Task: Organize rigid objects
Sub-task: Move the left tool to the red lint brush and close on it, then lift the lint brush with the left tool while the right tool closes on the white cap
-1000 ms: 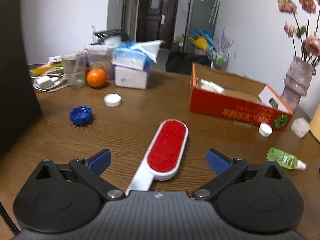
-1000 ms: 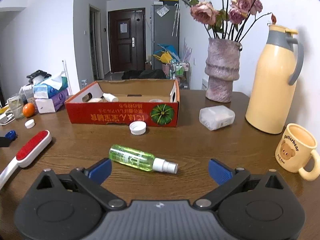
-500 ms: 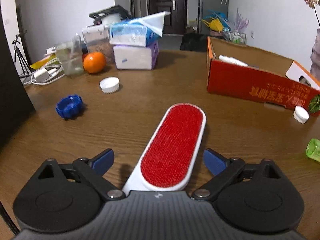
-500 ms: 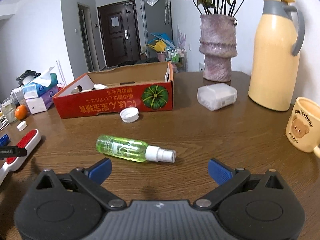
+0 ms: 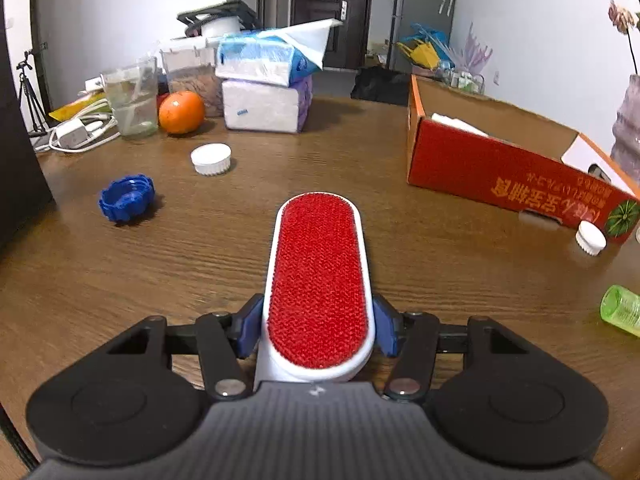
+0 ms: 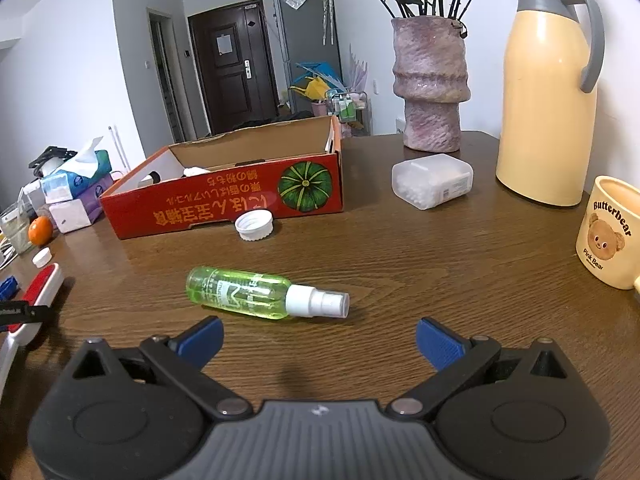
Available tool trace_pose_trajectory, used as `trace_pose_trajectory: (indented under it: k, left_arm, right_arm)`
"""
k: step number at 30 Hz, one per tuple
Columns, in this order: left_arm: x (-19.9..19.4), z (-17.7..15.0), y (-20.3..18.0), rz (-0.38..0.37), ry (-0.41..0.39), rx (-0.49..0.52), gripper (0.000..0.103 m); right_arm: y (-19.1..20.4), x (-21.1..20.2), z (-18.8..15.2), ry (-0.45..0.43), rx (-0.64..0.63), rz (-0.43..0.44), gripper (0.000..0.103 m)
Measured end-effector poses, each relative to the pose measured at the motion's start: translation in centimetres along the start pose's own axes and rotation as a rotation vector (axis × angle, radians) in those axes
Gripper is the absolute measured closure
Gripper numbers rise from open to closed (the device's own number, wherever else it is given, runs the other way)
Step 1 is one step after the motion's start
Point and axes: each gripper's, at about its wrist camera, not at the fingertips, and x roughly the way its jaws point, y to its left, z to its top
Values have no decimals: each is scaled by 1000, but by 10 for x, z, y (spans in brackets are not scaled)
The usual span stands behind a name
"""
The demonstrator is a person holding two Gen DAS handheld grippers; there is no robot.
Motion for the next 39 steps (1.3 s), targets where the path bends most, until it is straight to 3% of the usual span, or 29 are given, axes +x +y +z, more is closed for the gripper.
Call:
trace_pose_trajectory:
  k: [20, 29, 39]
  left_arm:
    - [-52, 12, 19, -44, -157, -82, 47]
    - [-71, 16, 30, -53, -224, -119, 47]
    - [-97, 27, 39, -78, -300, -163, 47]
  right_arm:
    - [23, -3, 1, -57, -73, -6, 1]
    - [46, -2, 19, -107, -138, 3, 1]
    - [56, 21, 41, -101, -136, -4, 5]
